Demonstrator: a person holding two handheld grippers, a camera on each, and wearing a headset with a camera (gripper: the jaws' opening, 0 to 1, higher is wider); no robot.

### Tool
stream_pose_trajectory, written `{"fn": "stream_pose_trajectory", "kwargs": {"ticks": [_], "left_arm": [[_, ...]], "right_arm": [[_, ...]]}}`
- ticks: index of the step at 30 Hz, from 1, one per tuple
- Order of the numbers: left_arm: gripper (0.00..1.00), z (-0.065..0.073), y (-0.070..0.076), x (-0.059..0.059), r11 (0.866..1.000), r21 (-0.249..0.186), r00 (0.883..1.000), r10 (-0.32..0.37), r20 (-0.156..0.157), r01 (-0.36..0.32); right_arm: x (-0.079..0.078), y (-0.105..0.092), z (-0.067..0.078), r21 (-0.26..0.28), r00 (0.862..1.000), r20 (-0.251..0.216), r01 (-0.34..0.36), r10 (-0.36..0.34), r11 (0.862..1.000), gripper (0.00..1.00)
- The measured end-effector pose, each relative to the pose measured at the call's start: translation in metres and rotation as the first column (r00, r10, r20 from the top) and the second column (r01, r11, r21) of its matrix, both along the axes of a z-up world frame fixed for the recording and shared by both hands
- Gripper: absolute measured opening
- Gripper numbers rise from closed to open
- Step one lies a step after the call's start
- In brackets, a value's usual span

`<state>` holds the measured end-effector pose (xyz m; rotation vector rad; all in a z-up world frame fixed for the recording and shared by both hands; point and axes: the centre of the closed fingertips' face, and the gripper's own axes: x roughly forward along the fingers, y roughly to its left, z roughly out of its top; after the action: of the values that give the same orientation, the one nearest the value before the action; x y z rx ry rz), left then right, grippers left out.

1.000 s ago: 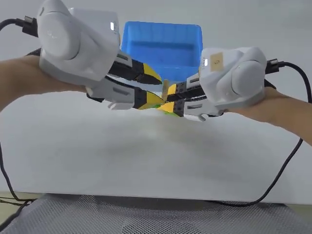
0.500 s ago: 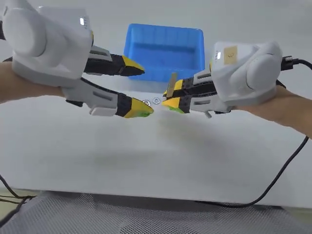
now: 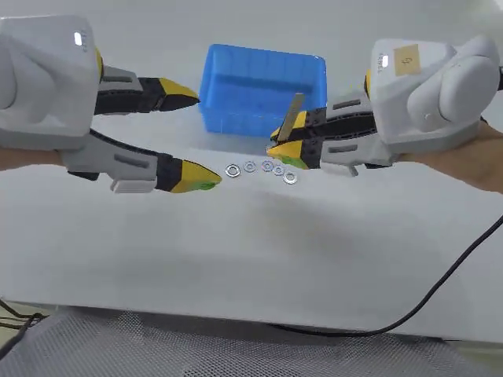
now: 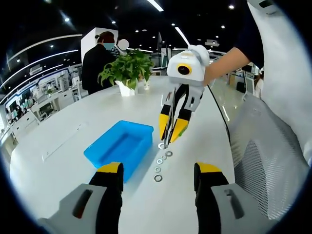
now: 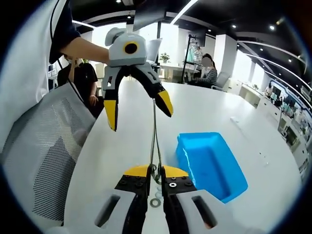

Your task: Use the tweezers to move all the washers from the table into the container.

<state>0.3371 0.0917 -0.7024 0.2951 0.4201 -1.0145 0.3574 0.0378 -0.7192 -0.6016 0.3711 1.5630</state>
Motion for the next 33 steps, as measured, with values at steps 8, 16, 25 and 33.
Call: {"fn": "stream_pose_trajectory", "kwargs": {"ticks": [8,16,25,33], "left_arm": [[0.67,0.011,0.004,0.001,0.998,-0.063,0.999,0.030,0.017,-0.028],[0.67,0.003,0.010,0.006,0.998,-0.009,0.998,0.056,0.024,-0.056],[0.66,-0.002,0.007,0.009,0.998,0.003,0.997,0.067,0.037,-0.067],[0.66,-0.012,0.013,0.013,0.994,-0.022,0.995,0.104,-0.005,-0.104]], "right_arm": [[0.004,0.003,0.019,0.026,1.000,0.006,-0.006,0.006,1.000,0.10],[0.030,0.003,0.034,0.056,0.999,0.021,0.032,-0.033,0.998,0.10],[0.068,0.004,0.042,0.068,0.996,0.057,0.061,-0.065,0.996,0.10],[0.101,0.018,0.014,0.039,0.993,0.077,0.088,-0.091,0.995,0.10]]}}
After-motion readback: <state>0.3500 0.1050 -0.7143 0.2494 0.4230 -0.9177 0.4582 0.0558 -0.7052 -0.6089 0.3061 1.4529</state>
